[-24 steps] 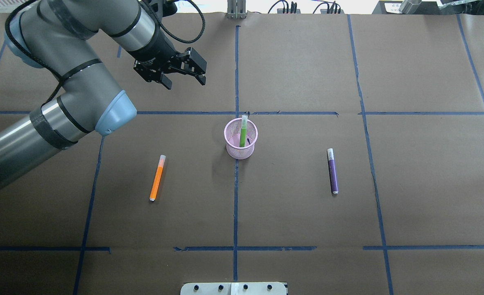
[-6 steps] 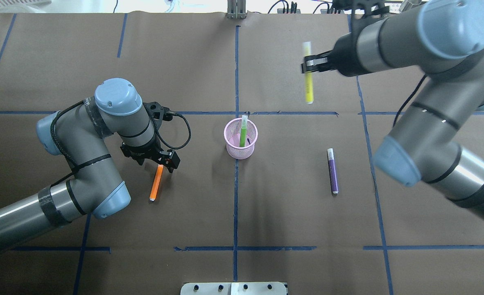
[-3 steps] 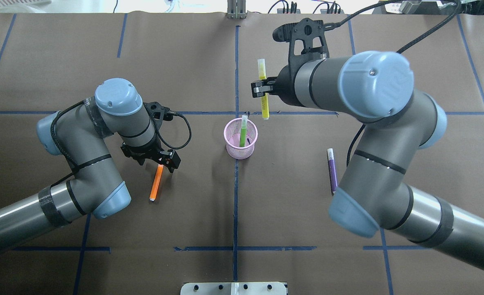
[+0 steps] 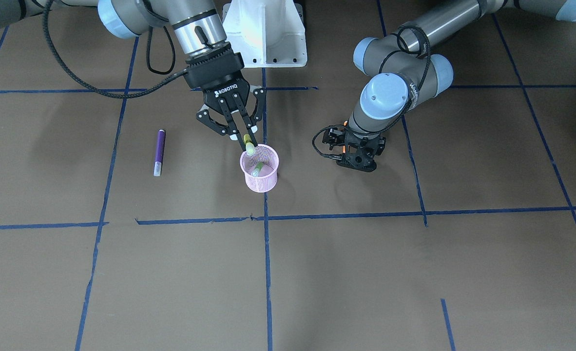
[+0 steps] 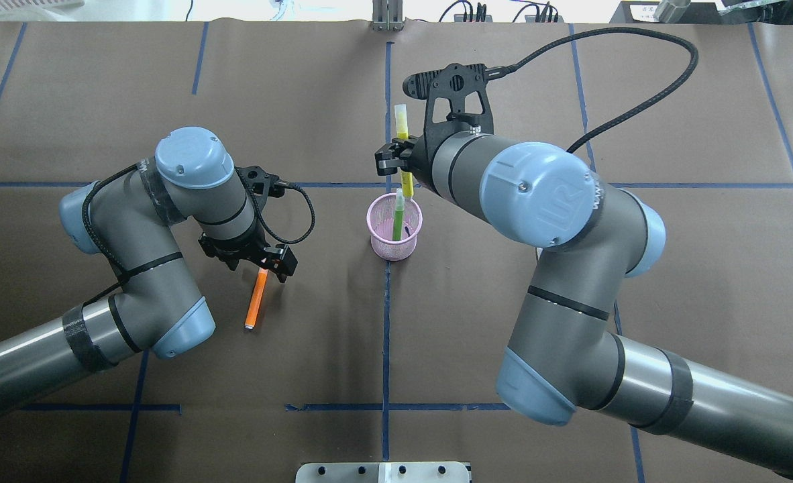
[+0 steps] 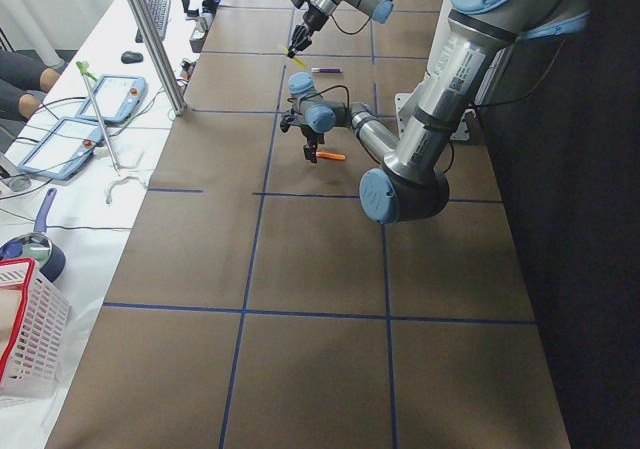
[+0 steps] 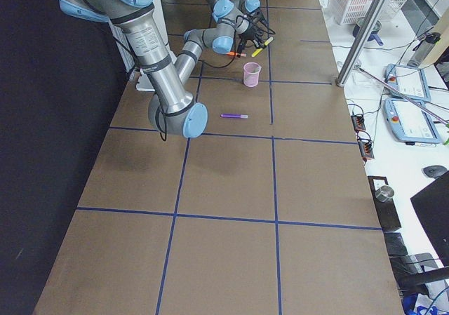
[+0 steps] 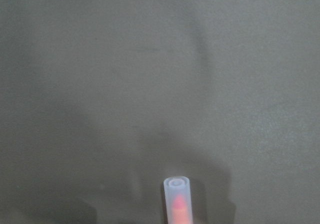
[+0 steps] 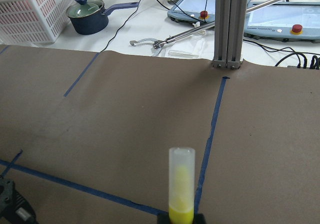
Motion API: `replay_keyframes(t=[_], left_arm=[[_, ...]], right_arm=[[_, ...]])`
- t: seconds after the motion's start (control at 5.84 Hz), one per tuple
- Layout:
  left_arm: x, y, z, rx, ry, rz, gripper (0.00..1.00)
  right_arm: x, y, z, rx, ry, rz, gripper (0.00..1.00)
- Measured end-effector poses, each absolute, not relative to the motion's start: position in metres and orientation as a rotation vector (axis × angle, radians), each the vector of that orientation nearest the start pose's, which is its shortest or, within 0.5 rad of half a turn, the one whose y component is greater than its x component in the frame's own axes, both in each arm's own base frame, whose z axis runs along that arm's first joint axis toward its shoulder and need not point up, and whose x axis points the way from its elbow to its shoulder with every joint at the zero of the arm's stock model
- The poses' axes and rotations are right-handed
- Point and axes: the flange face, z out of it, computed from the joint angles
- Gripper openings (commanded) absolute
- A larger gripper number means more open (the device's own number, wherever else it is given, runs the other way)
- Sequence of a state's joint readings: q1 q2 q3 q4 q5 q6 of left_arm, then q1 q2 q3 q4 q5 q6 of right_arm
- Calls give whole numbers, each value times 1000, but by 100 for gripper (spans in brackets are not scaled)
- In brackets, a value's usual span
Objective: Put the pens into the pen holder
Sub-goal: 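Close left gripper on orange highlighter while right carries yellow highlighter to cup, then lower the yellow highlighter into the cup and open the right gripper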
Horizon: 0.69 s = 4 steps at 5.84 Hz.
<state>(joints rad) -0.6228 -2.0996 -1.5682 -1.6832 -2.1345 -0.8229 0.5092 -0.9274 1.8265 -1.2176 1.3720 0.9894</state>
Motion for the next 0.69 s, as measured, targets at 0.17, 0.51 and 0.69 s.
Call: replay_keyframes(t=[0.17, 0.51, 0.69], left_arm=[[509, -464, 341, -28, 827, 298, 100], [509, -464, 342, -29, 825, 298, 100], [509, -464, 343, -29, 824, 300, 100]], right_arm=[[-482, -439, 135, 801, -963, 70, 2], [-521, -433, 158, 814, -983, 86, 2], [-537, -425, 170, 810, -994, 85, 2]])
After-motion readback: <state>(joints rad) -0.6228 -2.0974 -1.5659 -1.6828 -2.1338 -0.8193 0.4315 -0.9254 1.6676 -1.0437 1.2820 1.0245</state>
